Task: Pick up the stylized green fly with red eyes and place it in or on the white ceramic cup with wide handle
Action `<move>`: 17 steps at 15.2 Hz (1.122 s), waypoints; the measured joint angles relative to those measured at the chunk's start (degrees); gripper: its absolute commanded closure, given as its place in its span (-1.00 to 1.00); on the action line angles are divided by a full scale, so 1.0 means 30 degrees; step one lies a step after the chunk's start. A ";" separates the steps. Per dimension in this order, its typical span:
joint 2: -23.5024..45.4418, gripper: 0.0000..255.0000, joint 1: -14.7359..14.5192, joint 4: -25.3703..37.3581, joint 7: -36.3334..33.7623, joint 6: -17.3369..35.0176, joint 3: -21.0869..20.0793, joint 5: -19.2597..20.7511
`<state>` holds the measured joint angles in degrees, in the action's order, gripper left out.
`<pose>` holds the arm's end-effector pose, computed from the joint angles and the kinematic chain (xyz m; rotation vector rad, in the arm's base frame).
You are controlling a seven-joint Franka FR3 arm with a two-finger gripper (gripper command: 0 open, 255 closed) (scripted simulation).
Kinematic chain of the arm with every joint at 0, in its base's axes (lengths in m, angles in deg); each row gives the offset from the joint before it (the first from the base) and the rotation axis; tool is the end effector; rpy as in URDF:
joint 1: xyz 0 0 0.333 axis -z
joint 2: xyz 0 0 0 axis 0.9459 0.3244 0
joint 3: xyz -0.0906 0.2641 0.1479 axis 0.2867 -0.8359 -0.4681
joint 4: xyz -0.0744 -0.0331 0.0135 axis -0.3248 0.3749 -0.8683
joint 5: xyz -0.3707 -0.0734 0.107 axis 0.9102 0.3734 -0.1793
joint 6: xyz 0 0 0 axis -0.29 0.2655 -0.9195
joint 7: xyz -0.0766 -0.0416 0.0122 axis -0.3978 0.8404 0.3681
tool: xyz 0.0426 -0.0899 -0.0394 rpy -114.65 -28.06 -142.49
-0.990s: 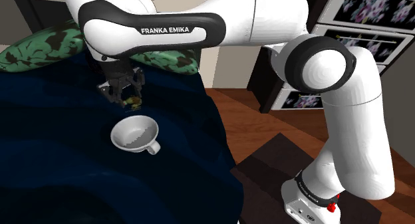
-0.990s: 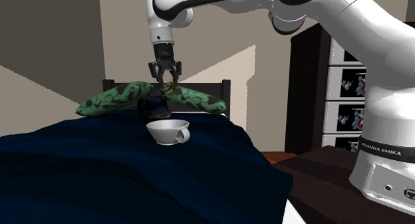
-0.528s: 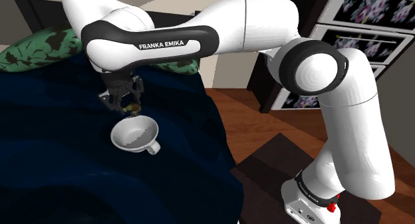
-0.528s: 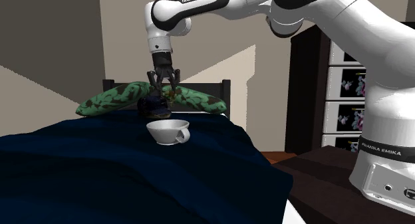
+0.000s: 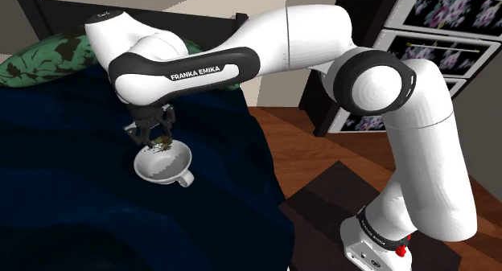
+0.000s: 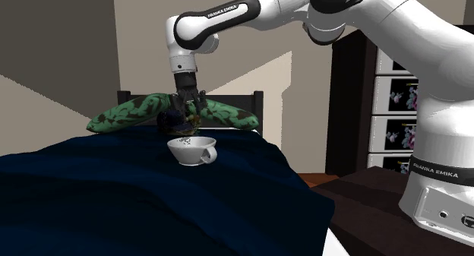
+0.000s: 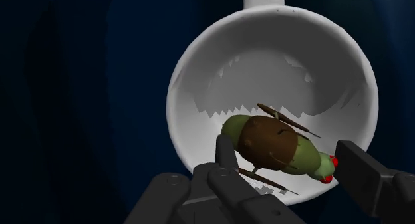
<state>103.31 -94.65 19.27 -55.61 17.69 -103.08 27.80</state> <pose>0.5715 0.4563 0.3698 2.9956 0.3691 -0.0425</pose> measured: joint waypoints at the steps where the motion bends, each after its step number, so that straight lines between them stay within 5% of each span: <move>1: 0.0134 1.00 -0.0023 -0.0067 -0.0048 0.0187 0.0025 0.0042; 9: 0.0166 1.00 0.0057 -0.0593 -0.0146 0.0726 0.0048 0.0094; 10: 0.0165 -1.00 0.0058 -0.0595 -0.0146 0.0728 0.0048 0.0094; 17: 0.0086 -1.00 0.0045 -0.0466 -0.0114 0.0527 0.0028 0.0061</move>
